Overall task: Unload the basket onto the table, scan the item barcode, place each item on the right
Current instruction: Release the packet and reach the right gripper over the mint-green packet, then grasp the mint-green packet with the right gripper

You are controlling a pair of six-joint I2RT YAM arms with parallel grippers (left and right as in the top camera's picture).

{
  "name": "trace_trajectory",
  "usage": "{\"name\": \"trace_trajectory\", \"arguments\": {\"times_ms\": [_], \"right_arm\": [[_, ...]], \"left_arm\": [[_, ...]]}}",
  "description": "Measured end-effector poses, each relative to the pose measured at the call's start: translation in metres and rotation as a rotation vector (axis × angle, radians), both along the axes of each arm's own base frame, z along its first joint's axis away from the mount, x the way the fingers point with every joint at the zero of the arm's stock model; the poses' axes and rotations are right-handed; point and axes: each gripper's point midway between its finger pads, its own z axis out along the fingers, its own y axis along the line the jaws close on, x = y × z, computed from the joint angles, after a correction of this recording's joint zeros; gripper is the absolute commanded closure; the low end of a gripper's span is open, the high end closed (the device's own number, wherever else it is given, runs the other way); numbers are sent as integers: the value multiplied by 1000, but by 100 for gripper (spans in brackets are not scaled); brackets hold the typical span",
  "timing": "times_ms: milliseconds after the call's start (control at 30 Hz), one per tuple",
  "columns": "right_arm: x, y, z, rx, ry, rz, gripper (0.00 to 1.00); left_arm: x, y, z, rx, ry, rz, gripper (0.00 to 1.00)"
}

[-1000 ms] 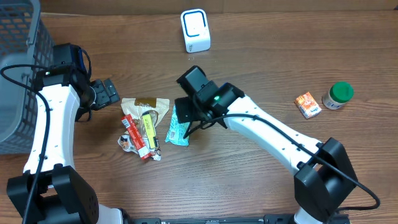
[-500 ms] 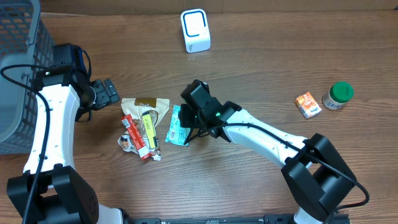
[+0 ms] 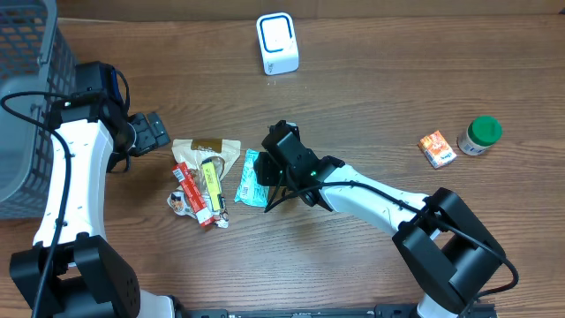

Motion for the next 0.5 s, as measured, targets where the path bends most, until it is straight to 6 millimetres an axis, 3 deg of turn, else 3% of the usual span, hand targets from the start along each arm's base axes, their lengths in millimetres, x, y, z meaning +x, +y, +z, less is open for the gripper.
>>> {"name": "trace_trajectory", "arguments": {"times_ms": [300,500], "right_arm": [[-1,7,-12,-33,-30,0,55],[-7,9,-27,-58,-9,11,64]], "left_arm": [[0,0,0,0,0,0,0],[0,0,0,0,0,0,1]]}}
